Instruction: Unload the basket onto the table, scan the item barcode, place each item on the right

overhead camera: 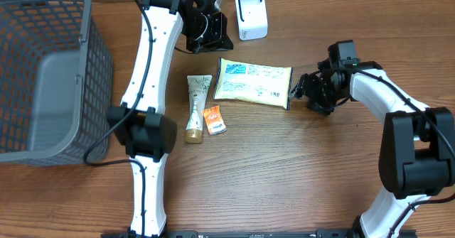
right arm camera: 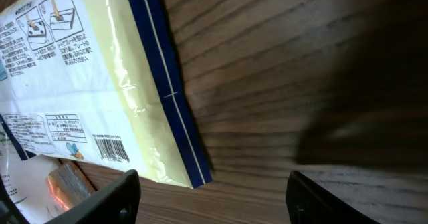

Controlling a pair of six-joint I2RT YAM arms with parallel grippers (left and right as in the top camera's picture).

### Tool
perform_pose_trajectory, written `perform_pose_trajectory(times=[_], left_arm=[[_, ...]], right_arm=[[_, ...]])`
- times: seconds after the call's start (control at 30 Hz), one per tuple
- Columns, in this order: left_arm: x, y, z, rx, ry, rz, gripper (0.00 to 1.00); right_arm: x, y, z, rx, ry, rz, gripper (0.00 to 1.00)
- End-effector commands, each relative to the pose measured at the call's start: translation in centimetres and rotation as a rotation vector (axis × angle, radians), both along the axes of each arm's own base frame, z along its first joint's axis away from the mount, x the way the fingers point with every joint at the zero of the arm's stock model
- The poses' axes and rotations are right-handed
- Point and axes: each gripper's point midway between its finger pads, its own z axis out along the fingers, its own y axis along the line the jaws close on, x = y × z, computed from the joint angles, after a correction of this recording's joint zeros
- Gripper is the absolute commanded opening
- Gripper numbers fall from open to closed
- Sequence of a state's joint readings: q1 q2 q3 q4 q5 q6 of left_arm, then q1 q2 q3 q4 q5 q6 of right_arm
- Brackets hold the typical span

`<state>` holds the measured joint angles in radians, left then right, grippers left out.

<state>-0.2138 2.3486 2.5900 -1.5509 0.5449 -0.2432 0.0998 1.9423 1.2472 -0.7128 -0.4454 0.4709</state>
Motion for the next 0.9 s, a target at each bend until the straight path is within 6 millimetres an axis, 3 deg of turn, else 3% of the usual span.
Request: perform_pose_trajectory(times=[0.0, 0.13, 0.2, 0.27, 0.37, 0.47, 0.57, 0.87], left_arm=[[-0.1, 2.5, 0.8, 0.141, -0.042, 0.051, 0.04], [-0.3, 5.1, -0.8, 0.288, 0.008, 0.150, 0.04], [-0.1, 5.5, -1.8, 0.311, 0.034, 0.174, 0.09], [0.0, 5.4, -2.8, 0.313, 0.064, 0.191, 0.21], [0.0, 5.4, -4.4, 0.324, 0.101, 0.192, 0.59], [0.0, 5.2, -5.5, 0.324, 0.132, 0.185, 0.66], [0.0, 4.4, -7.0, 0.304, 0.170, 0.169, 0.57], [0.3, 0.6, -13.0, 0.301, 0.231, 0.098, 0.06]], right_arm=[[0.1, -1.1, 0.0, -0.001, 0.010, -0.022, 0.71], [0.3, -1.3, 0.2, -0.001, -0.006, -0.006, 0.73], [0.6, -1.0, 0.3, 0.006, -0.022, 0.002, 0.75], [1.0, -0.2, 0.5, 0.018, -0.048, 0.018, 0.79], [1.7, 1.2, 0.9, 0.024, -0.097, 0.047, 0.84], [2.2, 2.3, 1.0, 0.029, -0.130, 0.067, 0.89], [2.8, 2.6, 0.6, 0.003, -0.129, 0.016, 0.92], [3.5, 4.6, -3.2, 0.040, -0.108, 0.029, 0.91]])
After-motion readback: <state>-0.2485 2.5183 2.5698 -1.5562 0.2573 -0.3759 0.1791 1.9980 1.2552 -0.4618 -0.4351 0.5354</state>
